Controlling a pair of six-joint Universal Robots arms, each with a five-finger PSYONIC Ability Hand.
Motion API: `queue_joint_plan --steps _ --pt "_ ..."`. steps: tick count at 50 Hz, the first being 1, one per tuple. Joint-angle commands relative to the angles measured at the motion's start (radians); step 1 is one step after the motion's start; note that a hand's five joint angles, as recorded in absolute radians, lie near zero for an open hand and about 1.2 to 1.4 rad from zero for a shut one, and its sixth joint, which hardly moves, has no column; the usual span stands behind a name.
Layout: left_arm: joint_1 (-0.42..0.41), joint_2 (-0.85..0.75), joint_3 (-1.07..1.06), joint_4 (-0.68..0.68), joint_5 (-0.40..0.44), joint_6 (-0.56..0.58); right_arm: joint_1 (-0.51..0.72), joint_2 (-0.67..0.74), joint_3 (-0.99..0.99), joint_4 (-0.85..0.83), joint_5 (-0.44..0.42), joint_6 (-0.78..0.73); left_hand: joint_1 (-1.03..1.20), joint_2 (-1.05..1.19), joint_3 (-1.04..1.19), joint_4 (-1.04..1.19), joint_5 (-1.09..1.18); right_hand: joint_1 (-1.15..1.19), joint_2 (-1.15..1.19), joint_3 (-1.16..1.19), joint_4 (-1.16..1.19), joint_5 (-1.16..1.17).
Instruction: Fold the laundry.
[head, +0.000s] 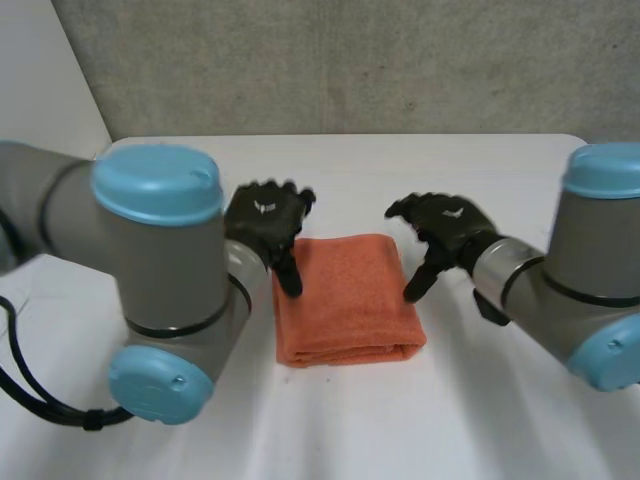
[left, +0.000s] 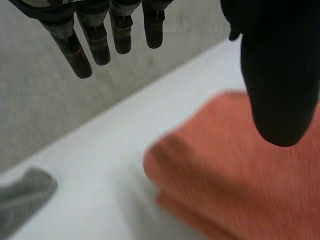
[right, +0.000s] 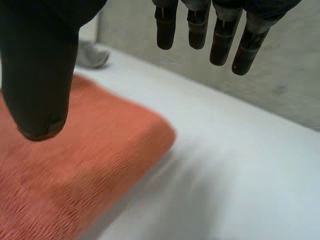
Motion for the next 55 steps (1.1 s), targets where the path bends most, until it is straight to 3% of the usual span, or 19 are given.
queue_joint_plan --steps 1,7,21,44,55 --pt "0.023 0.134 -0.009 0.012 0.152 0.0 -0.09 -0.146 0.124 -0.029 0.056 0.162 -0.015 -0.03 -0.035 -0.028 -0.045 -0.027 -0.042 -0.039 -0.054 -0.06" --pt "0.051 0.184 -0.012 0.004 0.255 -0.009 -0.13 -0.151 0.219 -0.008 0.064 0.164 -0.015 -0.03 -0.035 -0.028 -0.045 -0.027 -0.042 -0.039 -0.054 -0.06" --pt "0.062 0.211 -0.012 0.003 0.295 -0.07 -0.119 -0.007 0.268 -0.083 0.033 0.242 -0.015 -0.03 -0.035 -0.028 -0.045 0.036 0.021 0.024 0.009 0.003" --pt "0.065 0.209 -0.033 0.004 0.295 -0.07 0.011 0.153 0.156 -0.128 0.012 0.342 -0.015 -0.03 -0.035 -0.028 -0.045 0.153 0.139 0.141 0.127 0.12" --pt "0.068 0.203 -0.033 0.004 0.295 -0.072 0.047 0.207 0.107 -0.167 0.014 0.345 -0.015 -0.03 -0.035 -0.028 -0.045 0.365 0.35 0.353 0.338 0.332"
